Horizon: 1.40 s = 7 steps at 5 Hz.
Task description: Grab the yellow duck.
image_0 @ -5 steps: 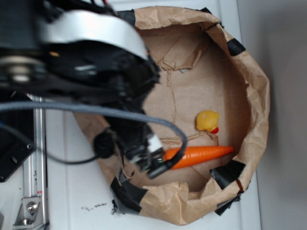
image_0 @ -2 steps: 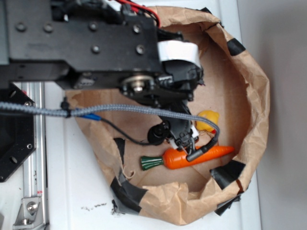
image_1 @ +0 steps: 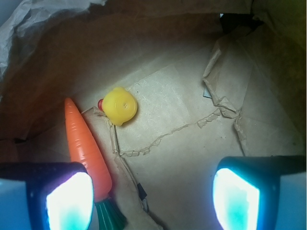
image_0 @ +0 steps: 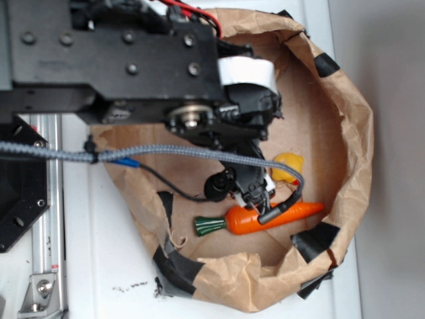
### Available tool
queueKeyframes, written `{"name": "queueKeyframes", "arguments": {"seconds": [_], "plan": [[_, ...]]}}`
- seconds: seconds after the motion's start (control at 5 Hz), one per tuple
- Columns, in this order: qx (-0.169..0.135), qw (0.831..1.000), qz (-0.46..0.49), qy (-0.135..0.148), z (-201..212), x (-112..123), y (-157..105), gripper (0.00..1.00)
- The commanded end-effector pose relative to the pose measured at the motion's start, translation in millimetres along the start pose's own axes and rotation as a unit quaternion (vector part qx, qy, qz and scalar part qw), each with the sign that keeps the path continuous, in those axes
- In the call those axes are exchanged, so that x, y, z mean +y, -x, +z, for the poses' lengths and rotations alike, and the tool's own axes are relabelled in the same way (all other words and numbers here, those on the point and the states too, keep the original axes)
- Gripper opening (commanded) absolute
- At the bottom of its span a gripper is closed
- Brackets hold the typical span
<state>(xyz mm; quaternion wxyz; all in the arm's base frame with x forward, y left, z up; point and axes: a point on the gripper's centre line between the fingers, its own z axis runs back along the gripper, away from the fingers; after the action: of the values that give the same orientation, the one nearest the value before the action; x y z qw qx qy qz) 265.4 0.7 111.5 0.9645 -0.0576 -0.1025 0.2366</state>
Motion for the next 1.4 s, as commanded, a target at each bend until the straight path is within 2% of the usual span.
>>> {"name": "queueKeyframes", "arguments": {"seconds": [0.0,0.4,0.6,1.2], "plan": [[-0.050,0.998,0.028,0.025,-41.7,-8.8,-27.3,1.00],[-0.052,0.998,0.037,0.004,-54.8,-9.0,-38.7,1.00],[-0.055,0.997,0.050,0.006,-52.1,-0.7,-43.5,1.00],[-0.047,0.997,0.048,-0.023,-67.3,-0.1,-46.8,1.00]]}}
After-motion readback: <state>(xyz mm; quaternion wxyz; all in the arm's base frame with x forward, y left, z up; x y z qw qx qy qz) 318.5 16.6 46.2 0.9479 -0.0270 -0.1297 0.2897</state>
